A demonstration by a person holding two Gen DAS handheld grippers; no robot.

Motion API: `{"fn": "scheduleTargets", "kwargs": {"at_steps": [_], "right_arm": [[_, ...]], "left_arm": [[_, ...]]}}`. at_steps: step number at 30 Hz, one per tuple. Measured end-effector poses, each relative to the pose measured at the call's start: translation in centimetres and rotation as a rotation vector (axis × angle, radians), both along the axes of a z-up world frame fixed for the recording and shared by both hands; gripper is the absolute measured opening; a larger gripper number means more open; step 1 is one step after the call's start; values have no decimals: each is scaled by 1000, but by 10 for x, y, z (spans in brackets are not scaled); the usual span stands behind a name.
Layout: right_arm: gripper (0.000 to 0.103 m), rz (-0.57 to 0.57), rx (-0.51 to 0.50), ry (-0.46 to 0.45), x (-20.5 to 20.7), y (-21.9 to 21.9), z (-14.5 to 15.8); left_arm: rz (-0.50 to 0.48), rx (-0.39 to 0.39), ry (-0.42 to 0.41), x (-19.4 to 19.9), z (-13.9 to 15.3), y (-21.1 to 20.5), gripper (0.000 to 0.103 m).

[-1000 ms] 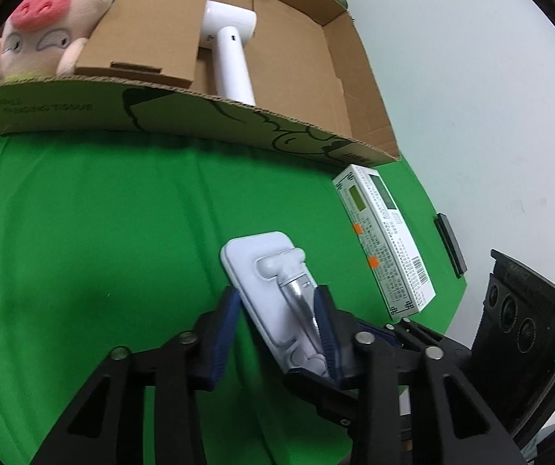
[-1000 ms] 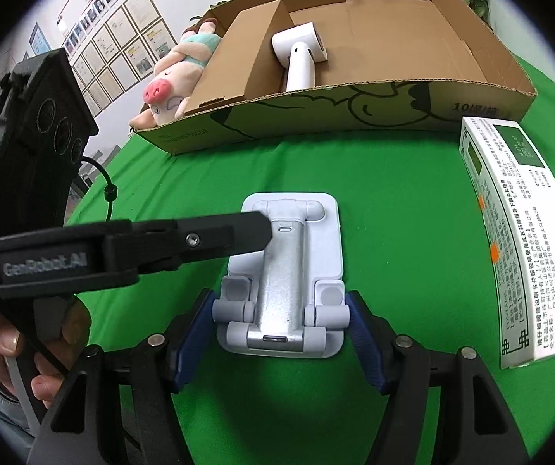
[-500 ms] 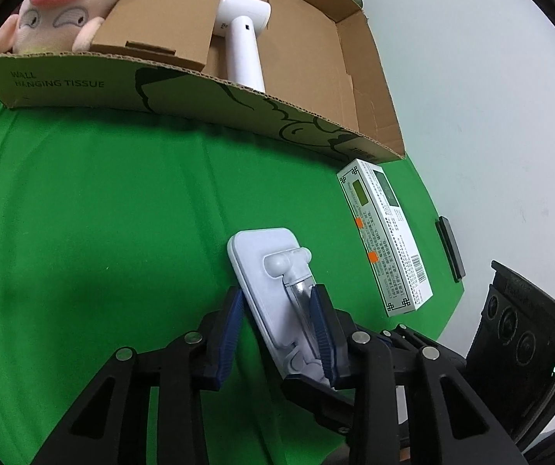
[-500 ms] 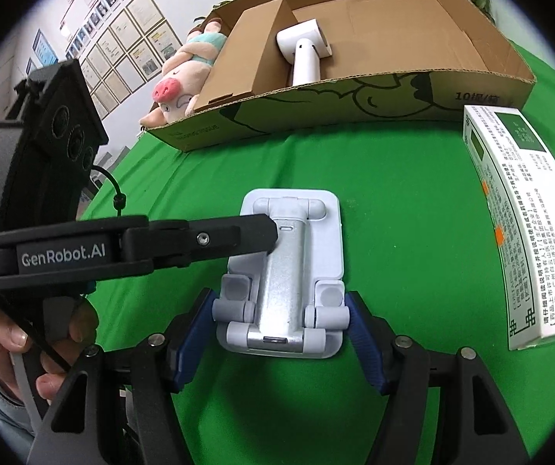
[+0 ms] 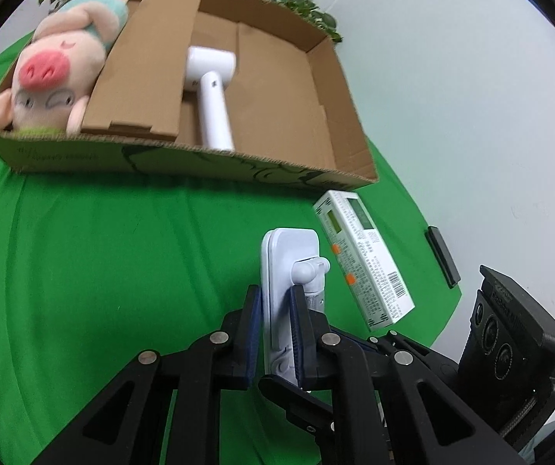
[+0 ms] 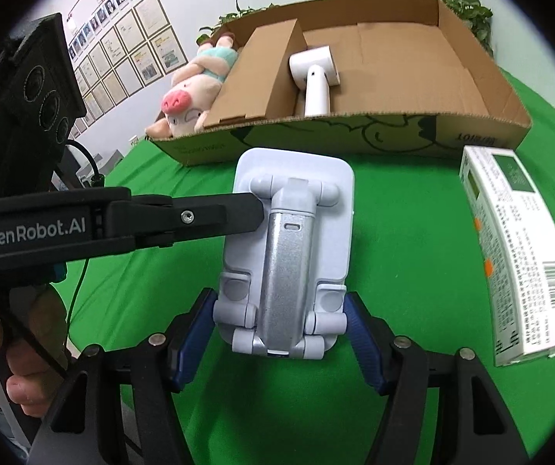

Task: Organize objects
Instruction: 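Lift the phone stand and carry it over the open box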

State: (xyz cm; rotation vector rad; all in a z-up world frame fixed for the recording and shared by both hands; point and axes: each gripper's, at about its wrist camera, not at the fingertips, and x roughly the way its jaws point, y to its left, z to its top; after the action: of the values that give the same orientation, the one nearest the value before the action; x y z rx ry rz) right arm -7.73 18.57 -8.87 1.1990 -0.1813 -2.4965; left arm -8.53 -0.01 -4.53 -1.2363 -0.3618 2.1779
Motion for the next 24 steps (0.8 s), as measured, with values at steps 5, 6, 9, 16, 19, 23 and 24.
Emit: {"fn": "scheduleTargets", "kwargs": {"at_steps": [5, 6, 9, 16, 19, 23, 24], "right_arm": [[65, -18, 13, 34, -7, 2, 11], [65, -22, 14, 40, -8, 3, 13], [65, -31, 18, 60, -12, 6, 20], [65, -45, 36, 110, -22, 9, 40], [65, -55, 45, 134, -26, 11, 50], [65, -69, 55, 167, -36, 12, 64], [65, -72, 57, 176, -39, 12, 68]], "left_arm": [[-19, 10, 32, -4, 14, 4, 11], [-22, 11, 38, -5, 17, 5, 11], [-33, 12, 59, -9, 28, 7, 11], [-53, 21, 106, -20, 52, 12, 11], [-65, 30, 129, -27, 64, 14, 11], [-77, 35, 160, -37, 81, 17, 11], [-78, 38, 169, -40, 87, 18, 11]]}}
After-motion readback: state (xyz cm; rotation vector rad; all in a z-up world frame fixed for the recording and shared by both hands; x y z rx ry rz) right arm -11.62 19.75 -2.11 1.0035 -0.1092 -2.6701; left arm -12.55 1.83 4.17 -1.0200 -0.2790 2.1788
